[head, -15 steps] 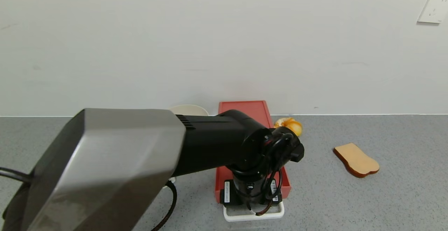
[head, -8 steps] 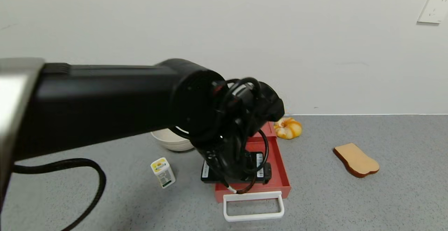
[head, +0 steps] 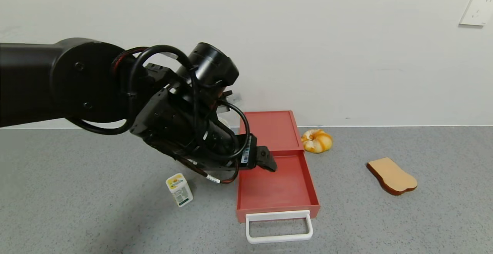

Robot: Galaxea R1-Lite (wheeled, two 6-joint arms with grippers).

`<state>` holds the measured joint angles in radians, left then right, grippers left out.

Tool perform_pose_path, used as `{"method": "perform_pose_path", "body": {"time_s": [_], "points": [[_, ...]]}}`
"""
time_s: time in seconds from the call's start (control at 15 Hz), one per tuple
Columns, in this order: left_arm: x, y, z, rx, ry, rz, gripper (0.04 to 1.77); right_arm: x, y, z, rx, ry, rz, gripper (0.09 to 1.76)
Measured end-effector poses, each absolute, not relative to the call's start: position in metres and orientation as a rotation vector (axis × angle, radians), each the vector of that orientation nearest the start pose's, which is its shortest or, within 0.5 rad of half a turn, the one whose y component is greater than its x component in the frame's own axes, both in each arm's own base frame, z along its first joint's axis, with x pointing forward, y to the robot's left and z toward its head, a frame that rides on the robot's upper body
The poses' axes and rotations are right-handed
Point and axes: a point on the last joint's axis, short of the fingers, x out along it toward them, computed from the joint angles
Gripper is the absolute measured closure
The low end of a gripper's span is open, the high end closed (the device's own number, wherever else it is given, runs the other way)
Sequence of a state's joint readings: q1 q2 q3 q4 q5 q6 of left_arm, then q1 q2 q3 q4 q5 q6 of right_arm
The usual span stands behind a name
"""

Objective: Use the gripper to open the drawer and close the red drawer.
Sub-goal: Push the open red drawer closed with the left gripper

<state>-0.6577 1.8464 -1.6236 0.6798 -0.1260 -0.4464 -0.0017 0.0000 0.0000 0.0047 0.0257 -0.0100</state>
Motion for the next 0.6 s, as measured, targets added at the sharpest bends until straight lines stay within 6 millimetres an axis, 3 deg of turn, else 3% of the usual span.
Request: {"method": "perform_pose_path", "body": {"time_s": [0.2,0.4,0.6], "points": [[0.264,-0.179,0.238,-0.144,0.869,-0.634,0.09,-0.023,0.001,0.075,-0.010,0.005,0.023,0.14],[0.263,-0.150,0.238,-0.165,0.750,-0.629,0.09,-0.023,0.001,0.075,-0.010,0.005,0.023,0.14],[0.256,-0.135,0.241,-0.181,0.726,-0.623,0.09,-0.023,0.001,0.075,-0.010,0.004,0.024,0.14]]}}
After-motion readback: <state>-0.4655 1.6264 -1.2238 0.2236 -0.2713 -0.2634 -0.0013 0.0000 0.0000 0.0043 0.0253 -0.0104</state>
